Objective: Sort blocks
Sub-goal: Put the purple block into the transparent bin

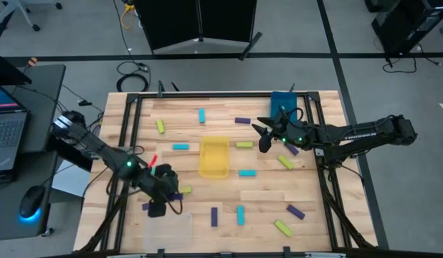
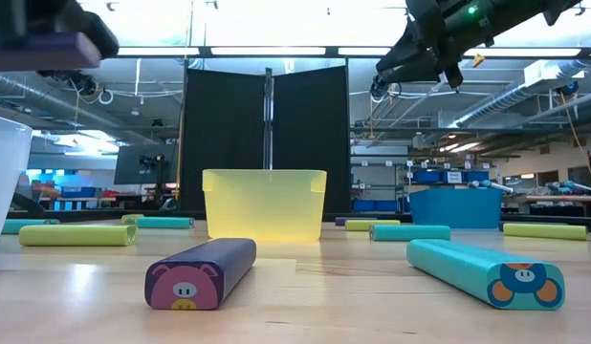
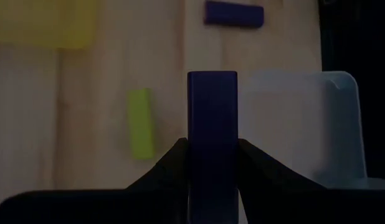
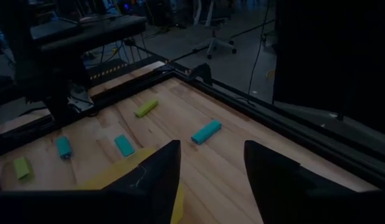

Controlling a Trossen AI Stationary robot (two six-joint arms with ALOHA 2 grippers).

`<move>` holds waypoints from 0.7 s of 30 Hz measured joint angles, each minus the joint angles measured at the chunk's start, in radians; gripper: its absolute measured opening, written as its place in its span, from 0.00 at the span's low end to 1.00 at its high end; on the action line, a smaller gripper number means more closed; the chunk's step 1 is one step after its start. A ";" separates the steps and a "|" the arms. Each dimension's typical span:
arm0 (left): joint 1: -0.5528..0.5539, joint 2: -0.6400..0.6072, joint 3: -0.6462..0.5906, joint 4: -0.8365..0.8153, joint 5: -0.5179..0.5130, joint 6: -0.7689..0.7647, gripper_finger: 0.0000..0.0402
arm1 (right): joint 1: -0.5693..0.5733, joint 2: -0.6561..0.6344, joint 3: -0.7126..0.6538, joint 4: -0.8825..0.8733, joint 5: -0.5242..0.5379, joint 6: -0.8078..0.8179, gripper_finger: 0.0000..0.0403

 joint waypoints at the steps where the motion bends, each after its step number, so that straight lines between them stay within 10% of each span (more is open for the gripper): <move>1: -0.011 0.010 0.000 0.008 0.001 -0.011 0.26 | 0.000 0.000 0.000 0.000 0.000 0.000 0.46; 21: -0.215 0.112 0.000 0.246 0.158 -0.236 0.26 | 0.000 0.000 0.000 0.003 0.000 -0.004 0.46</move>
